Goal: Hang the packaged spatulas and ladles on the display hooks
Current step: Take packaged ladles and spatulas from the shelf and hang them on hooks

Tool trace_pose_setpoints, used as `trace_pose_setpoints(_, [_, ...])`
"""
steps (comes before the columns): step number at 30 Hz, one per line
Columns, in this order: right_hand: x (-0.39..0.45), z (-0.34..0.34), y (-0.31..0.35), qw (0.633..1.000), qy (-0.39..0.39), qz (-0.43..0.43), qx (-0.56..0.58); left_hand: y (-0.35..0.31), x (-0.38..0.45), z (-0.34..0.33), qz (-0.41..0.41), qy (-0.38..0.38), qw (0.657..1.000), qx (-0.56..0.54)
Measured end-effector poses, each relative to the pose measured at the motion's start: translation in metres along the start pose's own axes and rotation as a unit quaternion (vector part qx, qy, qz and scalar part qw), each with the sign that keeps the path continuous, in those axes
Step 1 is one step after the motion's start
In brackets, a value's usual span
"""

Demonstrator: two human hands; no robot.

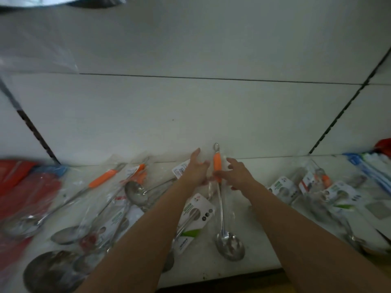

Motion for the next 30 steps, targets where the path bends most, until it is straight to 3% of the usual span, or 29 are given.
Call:
trace_pose_setpoints(5, [-0.014, -0.008, 0.020, 0.997, 0.051, 0.018, -0.063, -0.018, -0.017, 0.004, -0.040, 0.029, 0.998, 0.026])
trace_pose_setpoints(9, [-0.026, -0.004, 0.038, 0.999, 0.039, 0.026, 0.003, -0.031, -0.028, 0.017, -0.050, -0.014, 0.999, 0.015])
trace_pose_setpoints(11, [-0.034, -0.004, 0.054, 0.996, 0.053, 0.074, 0.011, -0.034, -0.033, 0.021, -0.038, -0.019, 0.999, 0.017])
trace_pose_setpoints(13, [-0.045, -0.004, 0.066, 0.990, 0.083, 0.115, -0.006, -0.036, -0.037, 0.024, -0.032, -0.008, 0.998, 0.055])
trace_pose_setpoints(16, [-0.059, -0.002, 0.073, 0.988, 0.107, 0.109, 0.002, -0.039, -0.046, 0.027, -0.035, 0.019, 0.995, 0.088])
trace_pose_setpoints(23, [-0.068, 0.018, 0.082, 0.992, 0.076, 0.096, 0.024, -0.071, -0.059, 0.027, -0.091, -0.008, 0.978, 0.186])
trace_pose_setpoints(30, [-0.099, 0.053, 0.132, 0.987, 0.027, 0.156, 0.043, -0.116, -0.094, 0.030, -0.145, -0.032, 0.978, 0.146])
Point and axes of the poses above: each hand's wrist, its own x-axis towards the middle knuckle, its own z-axis out of the back of the hand, y = z × x, the point moved 9 cm from there along x, towards the middle knuckle
